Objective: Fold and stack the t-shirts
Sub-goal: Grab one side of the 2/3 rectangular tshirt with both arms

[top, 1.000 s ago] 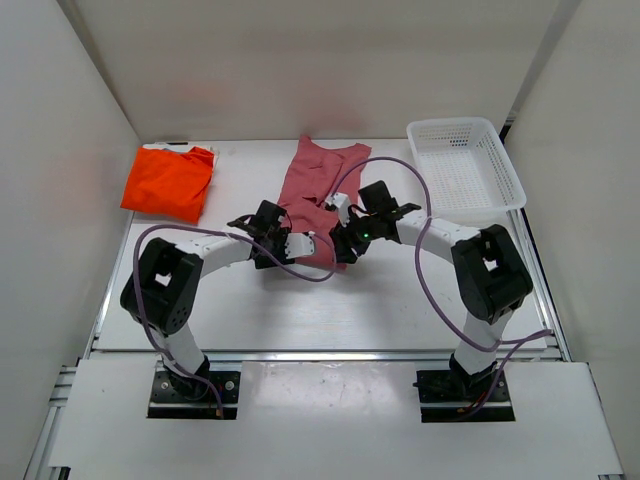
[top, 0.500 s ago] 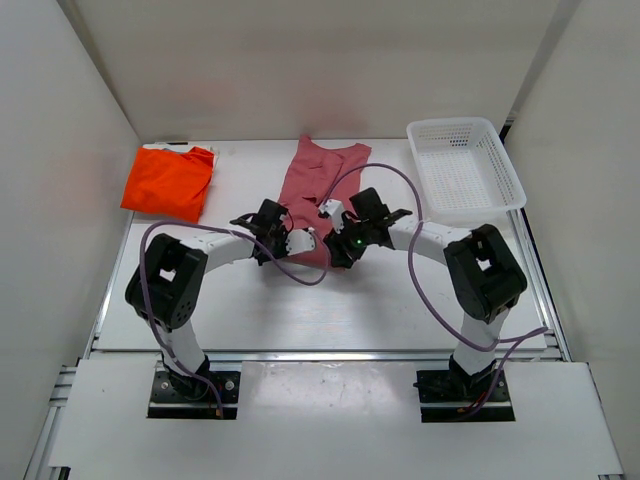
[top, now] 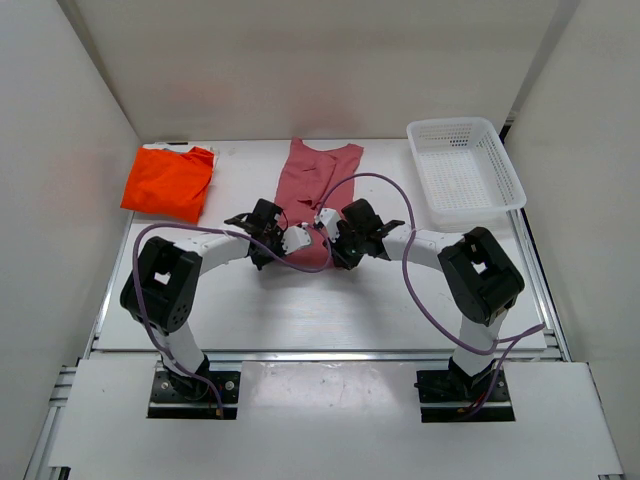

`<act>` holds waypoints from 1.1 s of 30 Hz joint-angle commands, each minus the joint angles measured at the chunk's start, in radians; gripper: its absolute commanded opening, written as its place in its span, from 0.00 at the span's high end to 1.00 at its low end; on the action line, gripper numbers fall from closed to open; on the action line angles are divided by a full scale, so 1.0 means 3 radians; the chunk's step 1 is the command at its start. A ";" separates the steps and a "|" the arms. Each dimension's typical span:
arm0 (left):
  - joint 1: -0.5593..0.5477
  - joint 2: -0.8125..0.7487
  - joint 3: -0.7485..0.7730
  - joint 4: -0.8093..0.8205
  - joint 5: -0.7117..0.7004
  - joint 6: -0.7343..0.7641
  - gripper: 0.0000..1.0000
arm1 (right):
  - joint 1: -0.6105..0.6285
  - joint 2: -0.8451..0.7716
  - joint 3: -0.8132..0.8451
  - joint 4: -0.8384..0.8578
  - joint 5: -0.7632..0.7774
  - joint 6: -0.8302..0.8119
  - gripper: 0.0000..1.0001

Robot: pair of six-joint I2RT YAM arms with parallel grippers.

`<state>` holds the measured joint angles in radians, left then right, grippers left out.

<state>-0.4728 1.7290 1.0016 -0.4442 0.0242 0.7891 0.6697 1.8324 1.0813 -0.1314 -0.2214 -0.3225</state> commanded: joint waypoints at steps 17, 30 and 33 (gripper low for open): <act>-0.0121 -0.0629 -0.0122 -0.1116 0.0451 -0.0974 1.00 | -0.0064 -0.0754 -0.0367 -0.0722 -0.0765 -0.0366 1.00; -0.0479 -0.1304 0.0056 -0.2807 0.0645 -0.0857 1.00 | 0.0349 -0.1792 -0.0429 -0.1923 -0.1368 -0.0530 1.00; -0.0637 -0.1299 0.0342 -0.3106 0.0748 -0.0809 1.00 | 0.0503 -0.1966 -0.0393 -0.2154 -0.1460 -0.0413 1.00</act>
<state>-0.6338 1.3731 1.0233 -1.1858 0.2272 0.5129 0.7921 1.2861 0.9550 -0.6186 -0.5999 -0.4557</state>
